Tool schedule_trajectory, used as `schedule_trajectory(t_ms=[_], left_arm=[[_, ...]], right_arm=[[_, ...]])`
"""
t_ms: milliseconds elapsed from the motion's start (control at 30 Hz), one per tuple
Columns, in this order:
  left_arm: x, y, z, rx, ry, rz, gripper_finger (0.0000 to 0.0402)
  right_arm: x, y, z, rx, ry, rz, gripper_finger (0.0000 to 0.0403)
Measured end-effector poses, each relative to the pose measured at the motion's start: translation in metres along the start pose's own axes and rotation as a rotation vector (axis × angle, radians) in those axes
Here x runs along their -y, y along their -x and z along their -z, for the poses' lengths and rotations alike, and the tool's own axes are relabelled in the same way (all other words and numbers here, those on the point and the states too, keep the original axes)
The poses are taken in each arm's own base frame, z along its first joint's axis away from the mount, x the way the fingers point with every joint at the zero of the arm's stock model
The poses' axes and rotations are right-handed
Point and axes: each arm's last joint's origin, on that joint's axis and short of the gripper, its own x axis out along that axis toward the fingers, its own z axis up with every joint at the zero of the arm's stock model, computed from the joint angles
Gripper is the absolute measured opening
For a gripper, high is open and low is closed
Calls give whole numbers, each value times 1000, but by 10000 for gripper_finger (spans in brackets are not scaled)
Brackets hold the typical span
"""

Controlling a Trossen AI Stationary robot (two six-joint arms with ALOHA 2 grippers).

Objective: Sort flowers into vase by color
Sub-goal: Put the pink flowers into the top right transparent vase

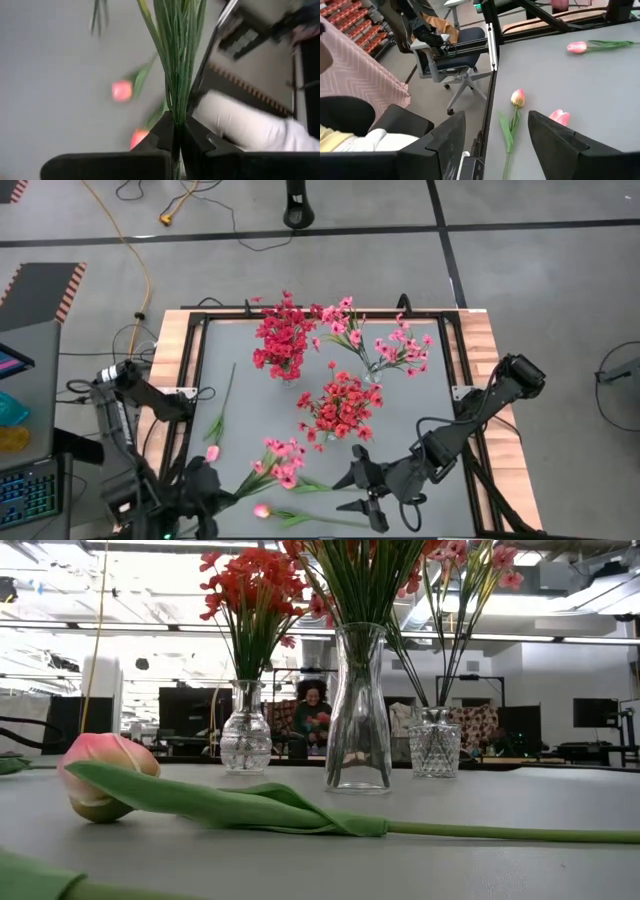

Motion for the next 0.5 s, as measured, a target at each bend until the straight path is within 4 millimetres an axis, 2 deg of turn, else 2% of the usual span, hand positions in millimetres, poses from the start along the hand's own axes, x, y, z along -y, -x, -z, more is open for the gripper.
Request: schedule_trajectory(t_ms=[133,267,500], left_arm=[[5,6,-1,207,-92,36,0],[11,4,-10,388,-117,34,0],[23,-8,-35,525,-210,-2,0]], right_arm=[[0,-1,-1,15,6,9,244],[-1,-2,-10,109,0,-9,244],[-2,-1,-32,315,150,-20,244]])
